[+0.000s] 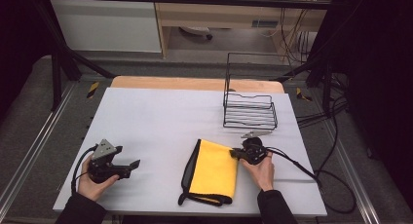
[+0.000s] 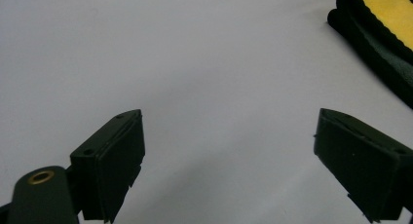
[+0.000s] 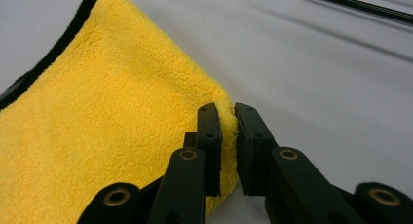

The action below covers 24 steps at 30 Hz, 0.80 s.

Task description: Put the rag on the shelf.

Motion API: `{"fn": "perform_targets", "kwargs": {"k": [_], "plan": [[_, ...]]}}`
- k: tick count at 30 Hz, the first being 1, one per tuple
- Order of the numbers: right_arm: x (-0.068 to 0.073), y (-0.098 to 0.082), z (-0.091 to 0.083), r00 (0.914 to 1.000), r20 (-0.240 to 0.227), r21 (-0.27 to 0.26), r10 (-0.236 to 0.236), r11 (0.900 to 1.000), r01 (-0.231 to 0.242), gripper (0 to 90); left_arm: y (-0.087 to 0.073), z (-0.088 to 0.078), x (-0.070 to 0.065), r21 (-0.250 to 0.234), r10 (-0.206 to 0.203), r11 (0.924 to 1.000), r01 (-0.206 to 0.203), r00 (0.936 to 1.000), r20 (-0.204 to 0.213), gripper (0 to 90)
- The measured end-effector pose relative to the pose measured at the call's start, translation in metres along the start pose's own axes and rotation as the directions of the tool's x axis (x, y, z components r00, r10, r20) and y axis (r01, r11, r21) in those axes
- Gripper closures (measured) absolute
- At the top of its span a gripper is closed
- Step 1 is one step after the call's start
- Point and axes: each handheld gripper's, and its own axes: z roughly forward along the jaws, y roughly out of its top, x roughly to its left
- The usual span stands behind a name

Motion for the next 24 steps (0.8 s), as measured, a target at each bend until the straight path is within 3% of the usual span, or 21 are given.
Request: {"fn": "perform_targets", "kwargs": {"k": [5, 9, 14, 19, 24], "plan": [[0.003, 0.005, 0.005, 0.9980, 0.002, -0.095, -0.063, 0.994, 0.063, 84.0, 0.001, 0.002, -0.002, 0.002, 0.001, 1.0000, -0.001, 1.0000, 0.009, 11.4], [0.003, 0.005, 0.010, 0.9968, 0.023, -0.098, -0.076, 0.992, 0.078, 80.2, 0.001, 0.001, -0.004, 0.003, 0.004, 1.0000, -0.004, 1.0000, 0.007, 11.3], [0.003, 0.007, -0.002, 0.9953, 0.017, -0.158, -0.095, 0.983, 0.097, 58.3, 0.004, 0.004, -0.007, -0.001, -0.019, 0.9998, 0.019, 0.9996, 0.021, 10.7], [0.002, 0.006, -0.020, 0.9952, -0.002, -0.210, -0.098, 0.973, 0.096, 37.4, 0.013, 0.011, -0.014, 0.020, -0.011, 0.9997, 0.011, 0.9998, 0.014, 8.2], [0.003, 0.001, -0.029, 0.9909, 0.004, -0.192, -0.135, 0.972, 0.133, 21.0, 0.028, 0.020, -0.024, 0.017, -0.012, 0.9998, 0.011, 0.9996, 0.026, 6.8]]}}
